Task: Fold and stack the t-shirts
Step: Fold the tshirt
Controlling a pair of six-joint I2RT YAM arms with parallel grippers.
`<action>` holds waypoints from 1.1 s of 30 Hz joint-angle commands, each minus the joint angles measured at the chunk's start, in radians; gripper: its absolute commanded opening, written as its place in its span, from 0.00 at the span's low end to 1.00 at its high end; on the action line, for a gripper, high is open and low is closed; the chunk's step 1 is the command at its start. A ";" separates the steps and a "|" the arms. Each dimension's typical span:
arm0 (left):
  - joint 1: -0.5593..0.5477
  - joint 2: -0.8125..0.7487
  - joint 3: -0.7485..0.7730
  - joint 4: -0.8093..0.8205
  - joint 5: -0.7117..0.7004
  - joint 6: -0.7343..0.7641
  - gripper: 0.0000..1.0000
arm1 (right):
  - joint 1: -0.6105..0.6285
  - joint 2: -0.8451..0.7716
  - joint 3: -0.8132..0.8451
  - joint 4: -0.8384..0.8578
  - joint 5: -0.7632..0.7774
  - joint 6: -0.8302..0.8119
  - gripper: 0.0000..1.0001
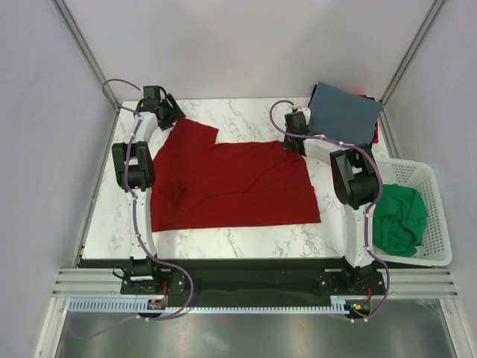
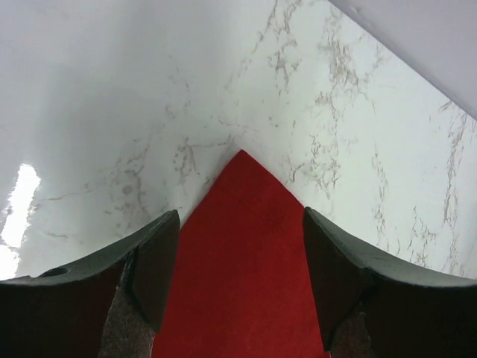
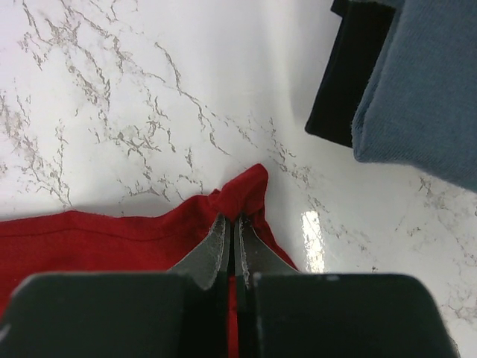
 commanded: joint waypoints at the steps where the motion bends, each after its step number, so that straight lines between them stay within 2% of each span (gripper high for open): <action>1: -0.037 0.039 0.036 -0.037 0.054 0.001 0.73 | 0.002 -0.009 -0.006 -0.002 -0.036 -0.010 0.00; 8: -0.085 0.031 0.007 -0.037 0.028 0.030 0.72 | -0.015 -0.004 -0.008 -0.002 -0.063 0.005 0.00; 13: -0.087 0.040 -0.010 -0.037 0.032 0.040 0.55 | -0.030 0.006 -0.006 -0.002 -0.093 0.019 0.00; 14: -0.087 0.046 -0.010 -0.037 0.042 0.038 0.51 | -0.032 0.006 -0.006 -0.002 -0.094 0.020 0.00; 17: -0.087 0.048 -0.006 -0.037 0.029 0.037 0.29 | -0.033 0.008 -0.008 -0.002 -0.096 0.020 0.00; 18: -0.087 0.048 -0.003 -0.037 0.026 0.037 0.14 | -0.036 0.006 -0.008 -0.003 -0.099 0.020 0.00; 19: -0.087 0.048 0.001 -0.037 0.026 0.038 0.05 | -0.035 0.005 -0.008 -0.003 -0.099 0.020 0.00; 20: -0.087 0.046 0.004 -0.037 0.032 0.043 0.02 | -0.035 0.005 -0.008 0.000 -0.100 0.020 0.00; 26: -0.077 -0.055 -0.033 -0.048 0.034 0.044 0.02 | -0.035 -0.021 -0.016 0.007 -0.142 -0.013 0.00; 33: -0.057 -0.300 -0.197 -0.059 0.014 0.086 0.02 | -0.033 -0.145 -0.042 -0.017 -0.191 -0.067 0.00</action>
